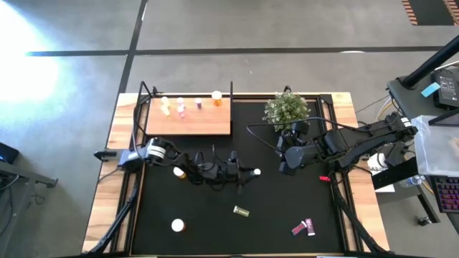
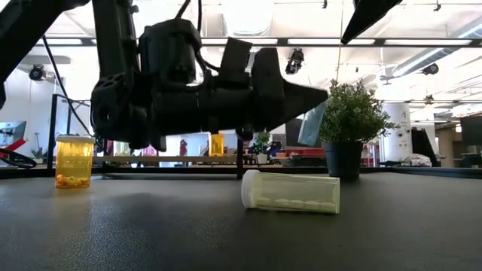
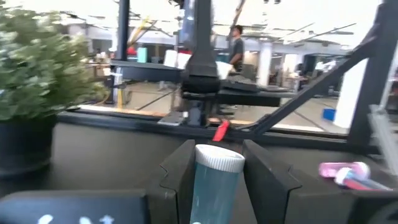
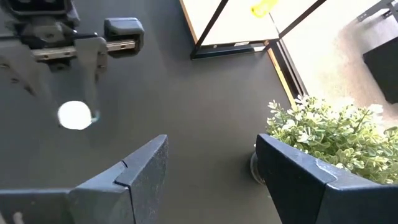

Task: Pick and place medicine bottles onto shelf by color
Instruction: Put the top blue medicine bottle on the shelf aligned with the other blue medicine bottle

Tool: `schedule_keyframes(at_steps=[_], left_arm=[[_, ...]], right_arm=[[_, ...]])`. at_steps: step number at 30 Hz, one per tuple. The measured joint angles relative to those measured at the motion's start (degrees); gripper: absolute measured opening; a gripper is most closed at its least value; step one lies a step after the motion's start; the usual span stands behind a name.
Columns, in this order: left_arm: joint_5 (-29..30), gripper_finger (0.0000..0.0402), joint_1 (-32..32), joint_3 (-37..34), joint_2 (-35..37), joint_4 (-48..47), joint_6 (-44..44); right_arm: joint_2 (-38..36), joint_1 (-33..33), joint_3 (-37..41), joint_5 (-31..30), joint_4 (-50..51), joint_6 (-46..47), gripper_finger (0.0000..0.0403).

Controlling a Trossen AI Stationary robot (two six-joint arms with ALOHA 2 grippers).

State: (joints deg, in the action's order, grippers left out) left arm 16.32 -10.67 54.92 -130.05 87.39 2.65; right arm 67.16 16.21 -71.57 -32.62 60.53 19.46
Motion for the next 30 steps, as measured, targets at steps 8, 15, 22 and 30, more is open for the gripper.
schedule_keyframes(at_steps=[8,15,22,30], left_arm=[[-7.51,0.0100,-0.05,-0.02,5.54,-0.03,-0.10],[-9.34,0.0100,-0.05,-0.26,11.55,-0.50,-3.10],[-9.34,0.0100,-0.03,-1.54,16.88,-4.02,-3.61],[-9.34,0.0100,-0.03,-2.40,20.29,-5.41,-6.54]], right_arm=[[0.00,0.00,0.00,-0.01,-0.01,-0.01,0.0235],[0.00,0.00,0.00,-0.02,0.00,-21.42,0.0235],[0.19,0.00,0.00,0.00,-3.12,-23.76,0.0235],[0.46,0.02,0.18,-0.06,-21.43,-15.91,0.0235]])
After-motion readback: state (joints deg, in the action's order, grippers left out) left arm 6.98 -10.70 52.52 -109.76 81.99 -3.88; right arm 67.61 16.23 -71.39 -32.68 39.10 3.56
